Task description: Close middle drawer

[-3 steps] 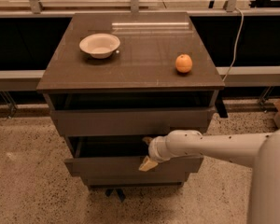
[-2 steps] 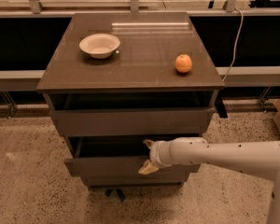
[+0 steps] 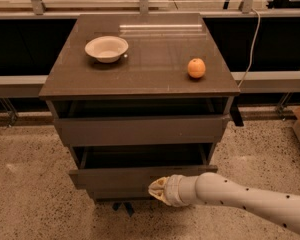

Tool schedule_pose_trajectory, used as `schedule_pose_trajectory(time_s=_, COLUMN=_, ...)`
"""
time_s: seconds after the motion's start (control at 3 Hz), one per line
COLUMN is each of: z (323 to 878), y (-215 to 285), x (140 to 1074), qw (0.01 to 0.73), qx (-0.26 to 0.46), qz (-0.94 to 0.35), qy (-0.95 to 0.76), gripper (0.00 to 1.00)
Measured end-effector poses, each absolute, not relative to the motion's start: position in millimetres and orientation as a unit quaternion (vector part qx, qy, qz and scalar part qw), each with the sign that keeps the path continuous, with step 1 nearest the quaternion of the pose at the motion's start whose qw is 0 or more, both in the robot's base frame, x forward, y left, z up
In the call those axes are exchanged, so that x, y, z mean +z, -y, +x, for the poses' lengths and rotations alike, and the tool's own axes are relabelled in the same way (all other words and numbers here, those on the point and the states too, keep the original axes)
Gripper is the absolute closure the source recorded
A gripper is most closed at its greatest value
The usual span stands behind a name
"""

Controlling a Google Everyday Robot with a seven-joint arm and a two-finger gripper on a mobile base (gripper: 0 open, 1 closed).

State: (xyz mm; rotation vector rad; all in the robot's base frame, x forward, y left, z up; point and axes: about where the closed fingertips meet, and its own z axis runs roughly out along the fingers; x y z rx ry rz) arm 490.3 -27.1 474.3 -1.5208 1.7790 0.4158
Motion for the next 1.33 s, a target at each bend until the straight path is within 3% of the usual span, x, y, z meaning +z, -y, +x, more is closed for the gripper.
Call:
schedule_pose_trajectory(time_s=0.33, z=484.5, y=17.0, x=463.2, qw=0.409, qx=0.218, qz=-0.570, qy=-0.679, gripper=0.99)
schedule_pose_trajectory(time_s=0.67, z=495.4, y=4.8, x=451.2, qw=0.447, qx=0.284, qz=-0.541, qy=-0.653, gripper=1.00)
schedule_pose_trajectory(time_s=1.33, z=486.9, y=-38.9, x=368.3, qw=0.429, qx=0.414, qz=-0.493, qy=-0.634, gripper=1.00)
